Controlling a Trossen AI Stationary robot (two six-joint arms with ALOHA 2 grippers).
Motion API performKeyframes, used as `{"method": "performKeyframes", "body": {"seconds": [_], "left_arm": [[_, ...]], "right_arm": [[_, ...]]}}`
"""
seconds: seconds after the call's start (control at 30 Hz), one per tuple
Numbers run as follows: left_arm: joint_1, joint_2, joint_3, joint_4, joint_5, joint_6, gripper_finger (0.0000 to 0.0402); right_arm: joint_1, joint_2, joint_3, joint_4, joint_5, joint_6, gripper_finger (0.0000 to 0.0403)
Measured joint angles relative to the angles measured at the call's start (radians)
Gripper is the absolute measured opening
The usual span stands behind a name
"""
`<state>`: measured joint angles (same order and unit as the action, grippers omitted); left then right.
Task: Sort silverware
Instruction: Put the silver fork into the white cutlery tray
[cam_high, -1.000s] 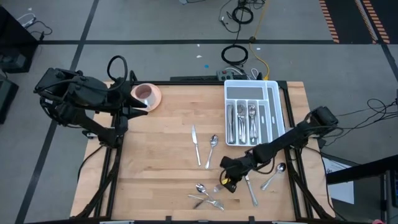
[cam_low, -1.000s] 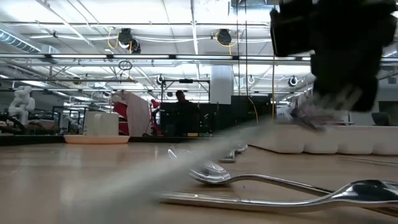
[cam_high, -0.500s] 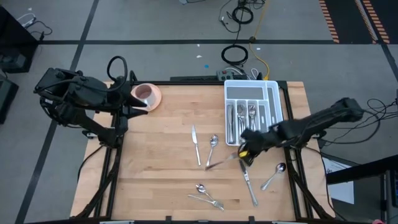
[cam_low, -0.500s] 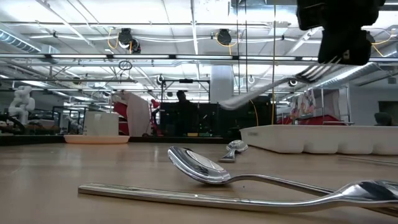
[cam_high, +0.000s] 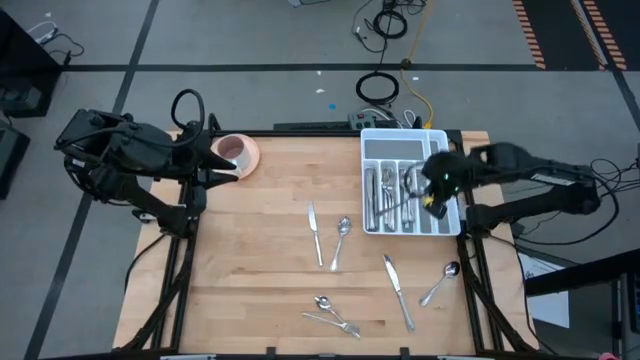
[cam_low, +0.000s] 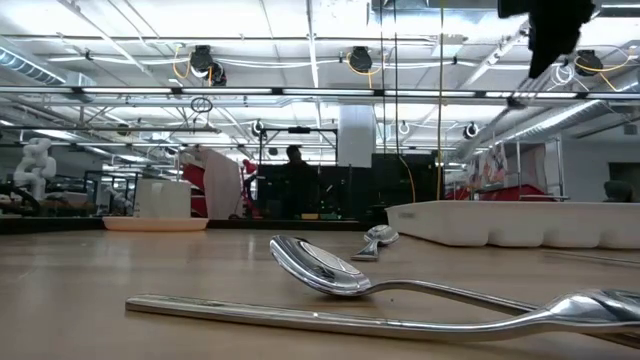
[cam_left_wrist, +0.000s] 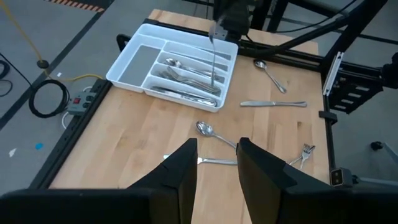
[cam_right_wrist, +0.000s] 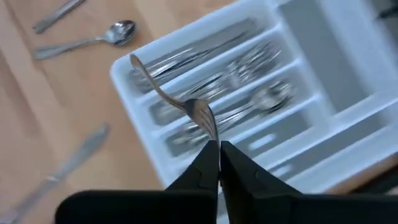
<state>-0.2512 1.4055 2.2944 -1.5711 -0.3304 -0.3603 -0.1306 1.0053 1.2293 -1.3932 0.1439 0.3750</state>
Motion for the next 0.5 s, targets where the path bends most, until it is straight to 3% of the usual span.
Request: {"method": "performKeyframes", "body": {"seconds": [0.3,0.5], "left_arm": [[0.000,0.000,0.000,0.000,-0.009,-0.027,0.0116],[0.000,0.000,0.000,0.000,-0.015,-0.053,0.0116]], "right_arm": [[-0.253,0.160,0.247,-0.167,0.028,-0.602,0.0000],[-0.378,0.301,0.291,-0.178,-0.239,-0.921,0.0000]]}}
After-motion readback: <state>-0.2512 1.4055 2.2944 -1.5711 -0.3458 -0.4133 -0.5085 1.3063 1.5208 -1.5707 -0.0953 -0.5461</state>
